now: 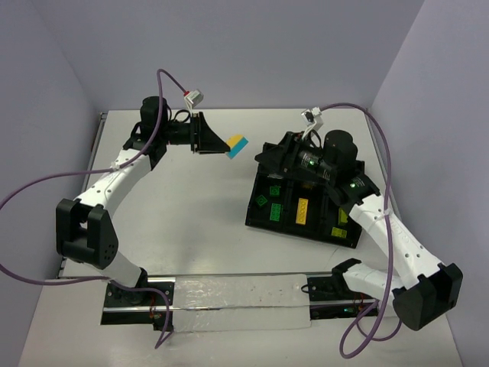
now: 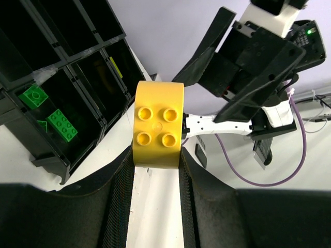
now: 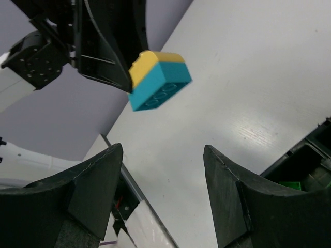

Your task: Sort the legos into containers by color

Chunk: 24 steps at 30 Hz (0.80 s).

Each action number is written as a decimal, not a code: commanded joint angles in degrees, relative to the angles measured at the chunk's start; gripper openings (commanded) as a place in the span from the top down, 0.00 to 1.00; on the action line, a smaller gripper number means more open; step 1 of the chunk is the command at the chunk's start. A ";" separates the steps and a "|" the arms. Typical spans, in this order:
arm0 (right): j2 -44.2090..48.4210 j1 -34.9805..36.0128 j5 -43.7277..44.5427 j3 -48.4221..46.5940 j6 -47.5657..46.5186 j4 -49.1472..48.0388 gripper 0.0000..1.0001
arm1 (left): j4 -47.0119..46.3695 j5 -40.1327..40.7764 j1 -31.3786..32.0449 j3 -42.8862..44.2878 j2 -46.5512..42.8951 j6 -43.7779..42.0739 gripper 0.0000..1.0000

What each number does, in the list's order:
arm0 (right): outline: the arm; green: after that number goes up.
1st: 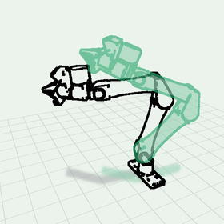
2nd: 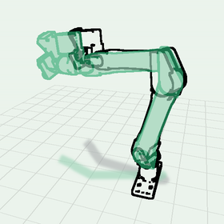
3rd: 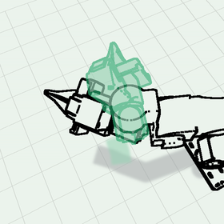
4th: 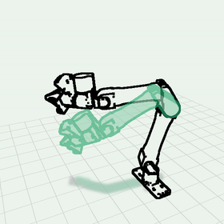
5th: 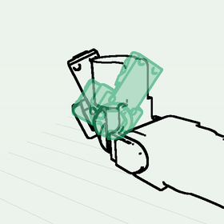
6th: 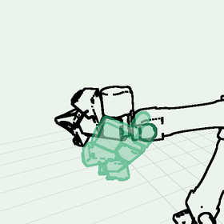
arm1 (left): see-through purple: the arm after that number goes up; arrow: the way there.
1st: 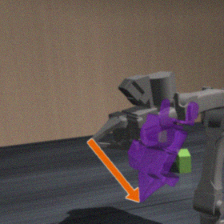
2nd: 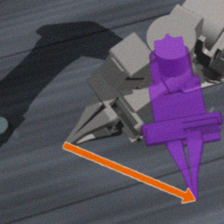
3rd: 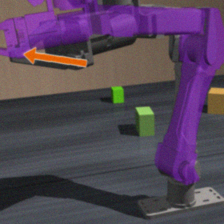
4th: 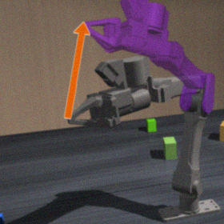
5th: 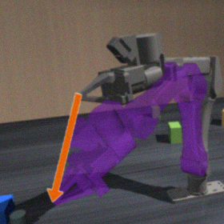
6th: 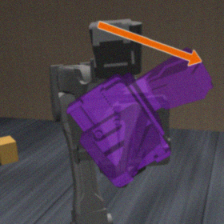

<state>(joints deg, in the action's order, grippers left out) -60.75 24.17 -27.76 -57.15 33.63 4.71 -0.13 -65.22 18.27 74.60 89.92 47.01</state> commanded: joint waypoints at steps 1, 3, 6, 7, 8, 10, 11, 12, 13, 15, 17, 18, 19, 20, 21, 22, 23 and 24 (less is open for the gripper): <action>-3.48 0.87 -5.94 -4.88 -1.20 -4.43 0.29 | -0.13 -1.93 0.80 3.79 1.13 -2.36 1.00; -5.48 1.16 -7.25 -5.79 -0.60 -6.69 0.29 | -0.11 -1.93 0.80 4.11 1.25 -2.36 1.00; -8.07 1.38 -8.27 -6.77 0.19 -8.61 0.28 | -0.04 -2.02 0.80 4.48 1.09 -2.45 1.00; -9.08 1.34 -8.62 -7.29 0.21 -9.26 0.28 | -0.04 -2.02 0.80 4.57 0.92 -2.58 1.00; -9.83 1.32 -8.71 -7.45 0.21 -9.64 0.28 | -0.04 -2.02 0.80 4.59 0.81 -2.63 1.00; -11.31 1.32 -8.92 -8.16 0.47 -10.07 0.27 | -0.04 -1.99 0.83 4.79 0.70 -2.57 1.00; -11.96 1.32 -9.03 -8.43 0.75 -10.21 0.26 | -0.04 -2.06 0.80 4.85 0.65 -2.49 1.00; -12.48 1.32 -9.26 -8.72 1.07 -10.44 0.25 | -0.08 -2.07 0.80 4.82 0.61 -2.41 1.00; -12.75 1.32 -9.41 -8.70 1.28 -10.99 0.23 | -0.17 -2.05 0.80 4.77 0.61 -2.33 1.00; -13.18 1.32 -9.47 -8.48 1.68 -11.98 0.20 | -0.34 -2.14 0.80 4.77 0.52 -2.24 1.00; -13.68 1.32 -9.43 -8.60 1.76 -12.41 0.19 | -0.43 -2.35 0.80 4.77 0.43 -1.99 1.00; -13.99 1.32 -9.55 -8.60 2.00 -12.78 0.19 | -0.59 -2.65 0.82 4.73 0.43 -1.91 1.00; -14.16 1.32 -9.81 -8.60 2.18 -13.52 0.19 | -0.66 -2.73 0.89 4.59 0.43 -1.84 1.00; -14.51 1.32 -10.36 -8.60 2.73 -13.94 0.19 | -0.66 -2.87 0.89 4.59 0.36 -1.91 1.00; -14.82 1.32 -10.83 -8.52 3.21 -15.00 0.19 | -0.66 -2.98 0.89 4.59 0.31 -1.96 1.00; -15.12 1.32 -11.30 -8.42 3.66 -16.16 0.19 | -0.66 -3.06 0.89 4.58 0.25 -2.00 1.00; -15.40 1.32 -11.90 -8.42 4.04 -16.81 0.19 | -0.66 -2.98 0.97 4.50 0.08 -1.92 1.00; -15.82 1.32 -12.27 -8.36 4.77 -17.73 0.20 | -0.66 -2.92 0.98 4.50 0.02 -1.92 1.00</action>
<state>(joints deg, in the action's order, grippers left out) -75.48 25.15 -37.19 -62.74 36.23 -6.40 0.67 -66.36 18.82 76.77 91.09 45.82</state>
